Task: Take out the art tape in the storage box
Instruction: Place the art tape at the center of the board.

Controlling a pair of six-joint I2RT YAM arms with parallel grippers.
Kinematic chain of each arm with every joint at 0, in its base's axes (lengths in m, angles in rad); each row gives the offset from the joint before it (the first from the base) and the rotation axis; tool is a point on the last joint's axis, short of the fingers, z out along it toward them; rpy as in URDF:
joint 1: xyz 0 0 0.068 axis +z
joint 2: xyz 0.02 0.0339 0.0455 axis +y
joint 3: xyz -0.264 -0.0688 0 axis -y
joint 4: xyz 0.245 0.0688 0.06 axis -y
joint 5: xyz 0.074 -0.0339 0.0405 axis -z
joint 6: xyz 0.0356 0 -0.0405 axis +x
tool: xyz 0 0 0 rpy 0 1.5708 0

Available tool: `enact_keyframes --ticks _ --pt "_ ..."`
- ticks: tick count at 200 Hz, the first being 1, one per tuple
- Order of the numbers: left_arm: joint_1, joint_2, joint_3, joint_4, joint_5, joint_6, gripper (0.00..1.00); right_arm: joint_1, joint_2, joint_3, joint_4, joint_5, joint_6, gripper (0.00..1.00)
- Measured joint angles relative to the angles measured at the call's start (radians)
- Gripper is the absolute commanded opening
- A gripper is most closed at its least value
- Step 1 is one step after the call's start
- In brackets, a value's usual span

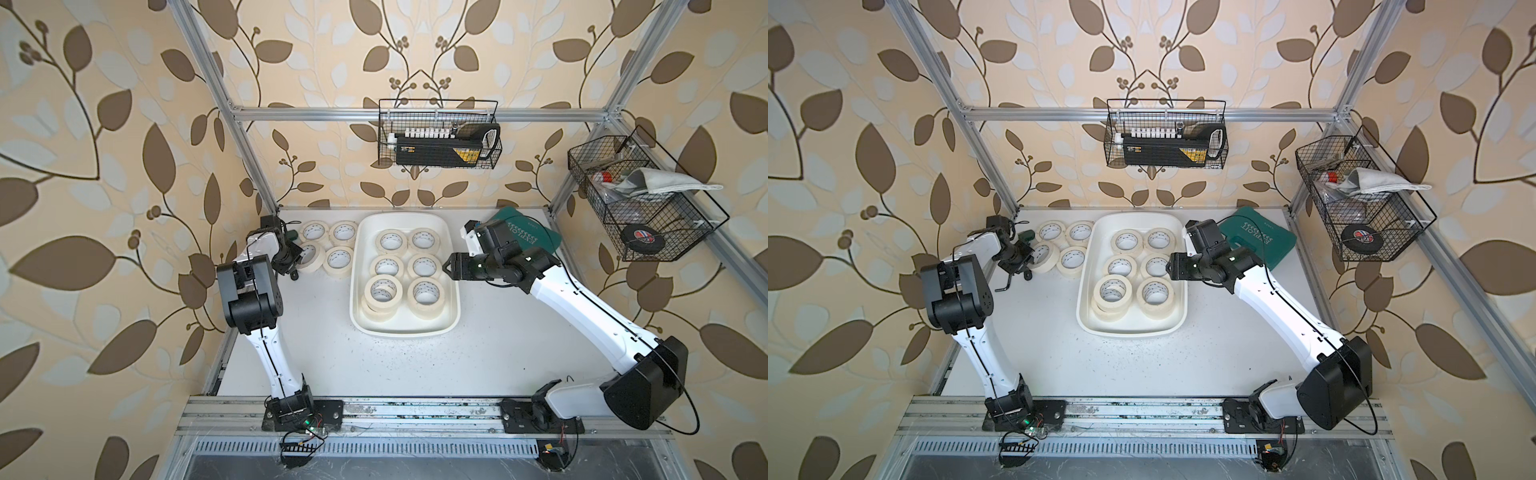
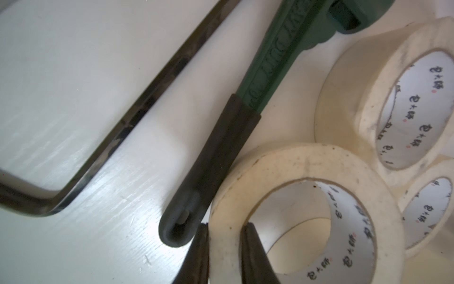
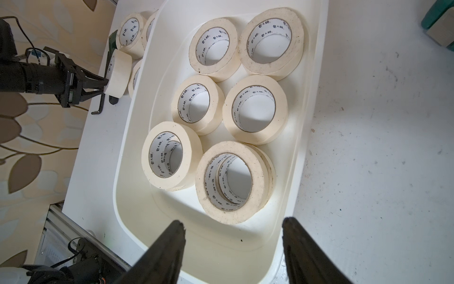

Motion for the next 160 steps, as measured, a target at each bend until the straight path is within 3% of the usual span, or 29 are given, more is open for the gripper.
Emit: enact_keyframes --ticks 160 --pt "-0.032 0.024 0.074 -0.078 -0.149 0.042 0.01 -0.002 0.003 0.000 0.002 -0.010 0.000 0.65"
